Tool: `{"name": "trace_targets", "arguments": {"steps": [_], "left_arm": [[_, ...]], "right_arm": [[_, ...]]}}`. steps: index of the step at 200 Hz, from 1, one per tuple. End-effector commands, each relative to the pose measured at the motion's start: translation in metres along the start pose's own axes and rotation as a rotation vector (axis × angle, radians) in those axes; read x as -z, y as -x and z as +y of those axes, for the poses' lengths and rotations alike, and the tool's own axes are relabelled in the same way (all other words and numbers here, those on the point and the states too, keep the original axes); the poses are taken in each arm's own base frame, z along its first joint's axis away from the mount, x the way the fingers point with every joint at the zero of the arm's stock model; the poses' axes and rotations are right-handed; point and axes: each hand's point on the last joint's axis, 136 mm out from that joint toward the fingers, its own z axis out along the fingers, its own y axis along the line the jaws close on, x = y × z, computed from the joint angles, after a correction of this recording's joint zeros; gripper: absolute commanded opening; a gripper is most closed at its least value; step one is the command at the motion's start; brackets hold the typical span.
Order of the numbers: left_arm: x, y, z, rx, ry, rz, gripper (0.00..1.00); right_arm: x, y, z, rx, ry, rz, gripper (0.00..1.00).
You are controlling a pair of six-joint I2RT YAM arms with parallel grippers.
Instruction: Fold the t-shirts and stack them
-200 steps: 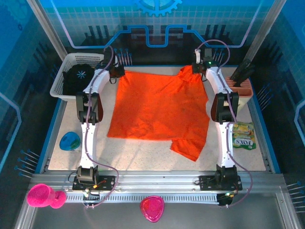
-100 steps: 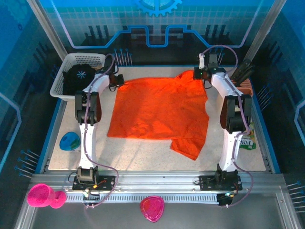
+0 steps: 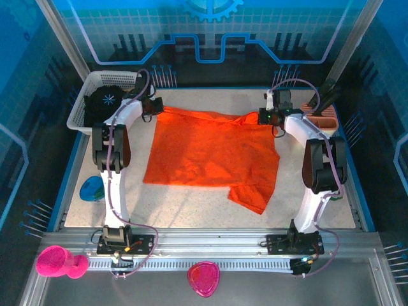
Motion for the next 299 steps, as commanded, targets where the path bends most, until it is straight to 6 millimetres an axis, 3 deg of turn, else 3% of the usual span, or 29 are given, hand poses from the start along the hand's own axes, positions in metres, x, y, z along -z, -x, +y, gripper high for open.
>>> {"name": "trace_targets", "arguments": {"steps": [1, 45, 98, 166, 225, 277, 299], "left_arm": [[0.015, 0.006, 0.002, -0.027, -0.006, -0.026, 0.0], [0.01, -0.007, 0.009, -0.033, 0.013, 0.001, 0.0], [0.004, -0.018, 0.019, -0.042, 0.038, 0.034, 0.0], [0.005, -0.025, 0.029, -0.053, 0.051, 0.047, 0.0], [0.011, -0.026, 0.026, -0.057, 0.041, 0.048, 0.0], [0.021, -0.025, 0.019, -0.051, 0.008, 0.046, 0.29], [0.037, -0.017, 0.008, -0.052, -0.033, 0.012, 0.45]], "right_arm": [[0.014, 0.003, 0.014, -0.02, 0.03, -0.048, 0.0], [0.01, -0.031, 0.019, -0.091, 0.016, 0.001, 0.0], [0.002, -0.064, 0.008, -0.183, -0.04, 0.044, 0.0], [0.007, -0.071, 0.001, -0.188, -0.076, 0.048, 0.0], [0.008, -0.081, 0.012, -0.207, -0.036, 0.08, 0.0], [0.004, -0.114, 0.023, -0.236, -0.035, 0.157, 0.0], [0.008, -0.121, 0.021, -0.247, -0.06, 0.173, 0.29]]}}
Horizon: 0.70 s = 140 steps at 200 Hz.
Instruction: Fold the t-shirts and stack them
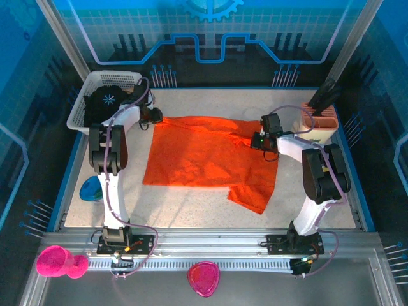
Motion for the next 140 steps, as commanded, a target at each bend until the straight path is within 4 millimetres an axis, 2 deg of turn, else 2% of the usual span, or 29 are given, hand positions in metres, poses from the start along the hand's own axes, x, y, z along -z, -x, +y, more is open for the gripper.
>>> {"name": "trace_targets", "arguments": {"steps": [1, 12, 26, 45, 63, 85, 104, 124, 140], "left_arm": [[0.038, 0.019, -0.012, -0.003, -0.058, -0.068, 0.46], [0.049, 0.024, -0.017, -0.001, -0.074, -0.091, 0.54], [0.063, 0.03, -0.023, -0.003, -0.096, -0.118, 0.62], [0.082, 0.037, -0.031, -0.01, -0.122, -0.148, 0.7], [0.099, 0.043, -0.037, -0.019, -0.136, -0.175, 0.73], [0.114, 0.045, -0.043, -0.025, -0.141, -0.188, 0.72], [0.12, 0.045, -0.049, -0.032, -0.148, -0.184, 0.7], [0.119, 0.041, -0.057, -0.041, -0.15, -0.165, 0.64], [0.116, 0.037, -0.065, -0.052, -0.149, -0.146, 0.59]], "right_arm": [[0.009, -0.008, 0.0, -0.025, -0.012, 0.013, 0.3], [0.013, -0.007, -0.001, -0.024, -0.025, 0.009, 0.39], [0.021, -0.002, -0.003, -0.015, -0.045, 0.002, 0.45], [0.037, 0.007, -0.004, 0.003, -0.066, -0.021, 0.52], [0.058, 0.02, -0.003, 0.023, -0.079, -0.061, 0.56], [0.084, 0.035, 0.003, 0.045, -0.068, -0.116, 0.57], [0.096, 0.042, 0.014, 0.051, -0.02, -0.136, 0.56], [0.093, 0.045, 0.026, 0.053, 0.028, -0.128, 0.54], [0.08, 0.048, 0.036, 0.063, 0.052, -0.104, 0.46]]}}
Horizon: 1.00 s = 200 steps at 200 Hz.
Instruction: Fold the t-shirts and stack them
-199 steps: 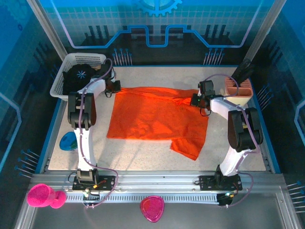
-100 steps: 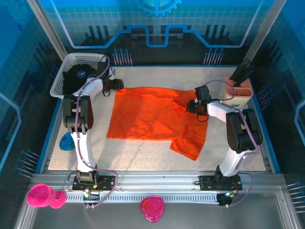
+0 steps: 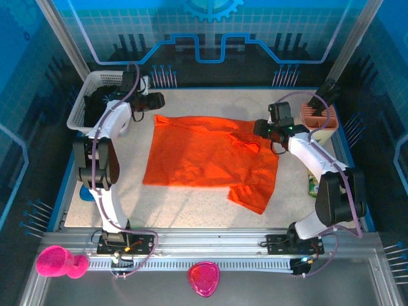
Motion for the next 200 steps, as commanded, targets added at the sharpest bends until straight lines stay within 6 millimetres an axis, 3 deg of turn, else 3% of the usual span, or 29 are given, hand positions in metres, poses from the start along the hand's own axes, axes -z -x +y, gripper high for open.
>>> {"name": "trace_targets", "arguments": {"steps": [1, 42, 73, 111, 136, 169, 200], "left_arm": [[0.006, -0.004, -0.019, -0.009, -0.024, 0.032, 0.58], [0.005, -0.02, -0.04, -0.034, -0.03, 0.071, 0.5], [0.018, -0.034, -0.05, -0.052, -0.02, 0.088, 0.49], [0.036, -0.047, -0.049, -0.059, 0.012, 0.095, 0.48], [0.046, -0.052, -0.048, -0.063, 0.021, 0.09, 0.48], [0.058, -0.057, -0.046, -0.055, 0.04, 0.094, 0.47], [0.079, -0.073, -0.034, 0.018, 0.107, 0.11, 0.47]], "right_arm": [[-0.014, -0.007, 0.019, 0.03, 0.05, 0.062, 0.46], [-0.075, -0.013, 0.034, 0.022, 0.073, 0.168, 0.13], [-0.105, -0.032, 0.051, 0.018, 0.119, 0.237, 0.07], [-0.111, -0.071, 0.074, 0.059, 0.152, 0.304, 0.05], [-0.108, -0.093, 0.073, 0.086, 0.129, 0.328, 0.05], [-0.108, -0.101, 0.056, 0.109, 0.048, 0.333, 0.05], [-0.107, -0.101, 0.056, 0.116, 0.044, 0.333, 0.05]]}}
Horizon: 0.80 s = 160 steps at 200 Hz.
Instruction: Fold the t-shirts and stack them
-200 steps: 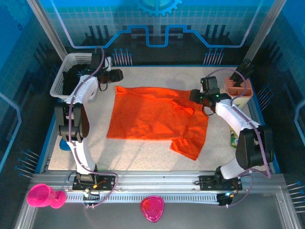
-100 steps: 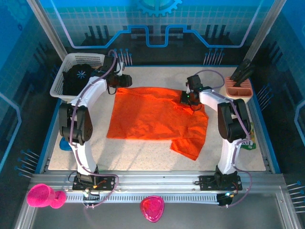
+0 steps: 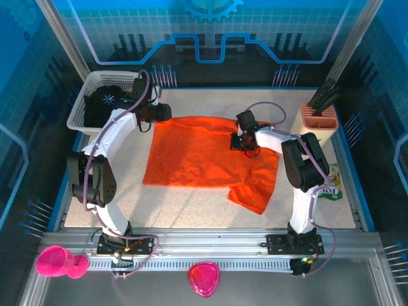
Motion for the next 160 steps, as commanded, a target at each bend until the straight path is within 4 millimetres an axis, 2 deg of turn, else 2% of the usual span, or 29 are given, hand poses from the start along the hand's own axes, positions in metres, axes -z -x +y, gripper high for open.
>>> {"name": "trace_targets", "arguments": {"steps": [1, 18, 35, 58, 79, 104, 123, 160], "left_arm": [[0.026, -0.02, 0.011, 0.07, 0.068, 0.024, 0.47], [0.043, -0.041, 0.021, 0.152, 0.106, 0.039, 0.48], [0.06, -0.069, 0.031, 0.242, 0.142, 0.057, 0.49], [0.082, -0.112, 0.048, 0.348, 0.195, 0.082, 0.53], [0.098, -0.153, 0.064, 0.434, 0.269, 0.131, 0.55], [0.103, -0.201, 0.079, 0.522, 0.344, 0.23, 0.53], [0.099, -0.229, 0.084, 0.594, 0.372, 0.29, 0.49], [0.081, -0.258, 0.083, 0.712, 0.359, 0.339, 0.46]], "right_arm": [[0.007, -0.003, -0.007, -0.003, -0.038, 0.003, 0.05], [0.018, 0.004, -0.002, 0.006, -0.023, -0.024, 0.05], [0.041, 0.015, 0.005, 0.028, -0.003, -0.064, 0.07], [0.086, 0.033, 0.02, 0.074, 0.042, -0.147, 0.12], [0.124, 0.041, 0.032, 0.122, 0.088, -0.212, 0.18], [0.158, 0.04, 0.039, 0.178, 0.126, -0.255, 0.23], [0.174, 0.034, 0.041, 0.213, 0.143, -0.278, 0.26], [0.19, 0.022, 0.04, 0.241, 0.162, -0.302, 0.29]]}}
